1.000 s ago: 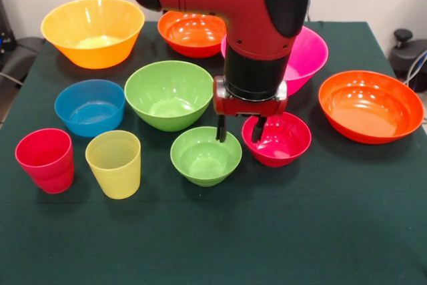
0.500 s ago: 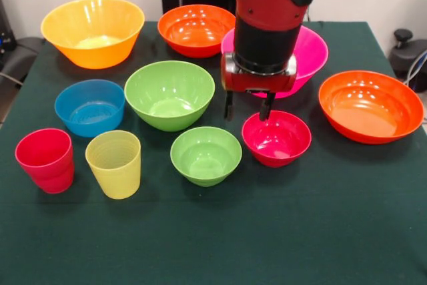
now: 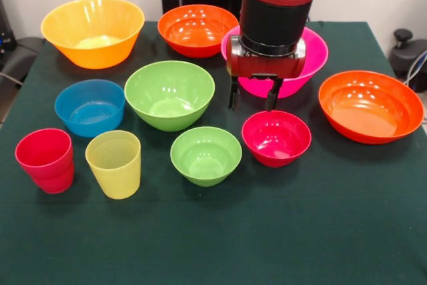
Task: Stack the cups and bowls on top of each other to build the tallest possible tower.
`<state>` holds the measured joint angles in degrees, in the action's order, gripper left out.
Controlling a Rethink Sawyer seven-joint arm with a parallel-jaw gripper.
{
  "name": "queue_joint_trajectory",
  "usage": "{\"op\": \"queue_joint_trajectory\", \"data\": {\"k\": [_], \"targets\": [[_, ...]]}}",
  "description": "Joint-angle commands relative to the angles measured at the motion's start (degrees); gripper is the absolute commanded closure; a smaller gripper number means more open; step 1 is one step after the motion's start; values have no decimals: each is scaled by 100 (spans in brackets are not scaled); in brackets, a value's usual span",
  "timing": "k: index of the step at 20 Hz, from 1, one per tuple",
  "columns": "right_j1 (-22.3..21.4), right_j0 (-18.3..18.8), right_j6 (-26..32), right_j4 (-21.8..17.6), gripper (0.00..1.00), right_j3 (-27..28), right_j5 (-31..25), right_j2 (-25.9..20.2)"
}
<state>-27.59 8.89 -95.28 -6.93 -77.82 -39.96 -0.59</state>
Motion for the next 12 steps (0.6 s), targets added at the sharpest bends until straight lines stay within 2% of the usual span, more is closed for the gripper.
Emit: {"op": "queue_joint_trajectory", "data": {"k": [1,12], "targets": [[420,-22,-741,-128,0,-787,889,-367],[560,-56,-1048,-54,0,-1504,1974,-266]]}}
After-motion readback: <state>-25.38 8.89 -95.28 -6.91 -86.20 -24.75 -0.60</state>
